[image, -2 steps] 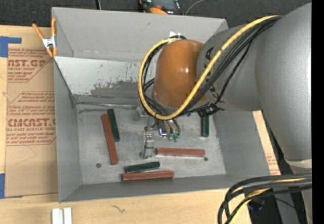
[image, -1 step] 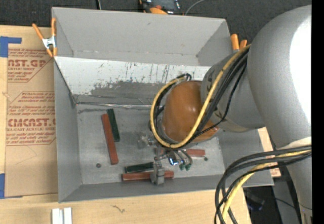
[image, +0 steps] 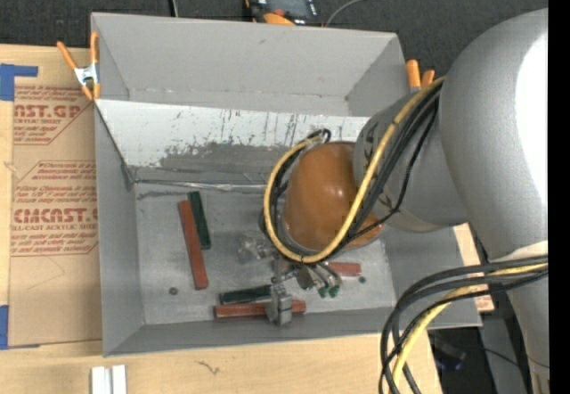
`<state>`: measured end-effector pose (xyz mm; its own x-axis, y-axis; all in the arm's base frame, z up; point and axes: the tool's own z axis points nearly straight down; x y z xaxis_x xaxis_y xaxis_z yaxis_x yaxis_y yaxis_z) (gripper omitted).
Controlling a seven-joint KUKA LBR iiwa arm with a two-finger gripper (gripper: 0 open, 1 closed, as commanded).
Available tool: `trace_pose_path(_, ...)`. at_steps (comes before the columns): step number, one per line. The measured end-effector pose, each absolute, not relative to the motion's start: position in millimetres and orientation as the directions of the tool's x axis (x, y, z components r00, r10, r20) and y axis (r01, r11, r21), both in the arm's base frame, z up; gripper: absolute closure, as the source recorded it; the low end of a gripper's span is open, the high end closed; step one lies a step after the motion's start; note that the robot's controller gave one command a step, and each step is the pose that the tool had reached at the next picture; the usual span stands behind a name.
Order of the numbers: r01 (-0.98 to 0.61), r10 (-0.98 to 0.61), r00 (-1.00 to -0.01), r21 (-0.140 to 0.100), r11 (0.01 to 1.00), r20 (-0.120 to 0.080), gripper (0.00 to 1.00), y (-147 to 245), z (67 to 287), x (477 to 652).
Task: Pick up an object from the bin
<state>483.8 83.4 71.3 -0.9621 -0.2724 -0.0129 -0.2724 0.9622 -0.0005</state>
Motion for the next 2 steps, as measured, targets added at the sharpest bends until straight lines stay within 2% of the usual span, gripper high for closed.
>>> trace_pose_path(1,-0.273,-0.273,-0.962,0.0,0.962,0.0,1.0,82.6,72.1,481.2)
trace_pose_path(2,-0.261,-0.261,-0.965,0.003,0.965,-0.005,1.0,33.3,73.1,496.4)
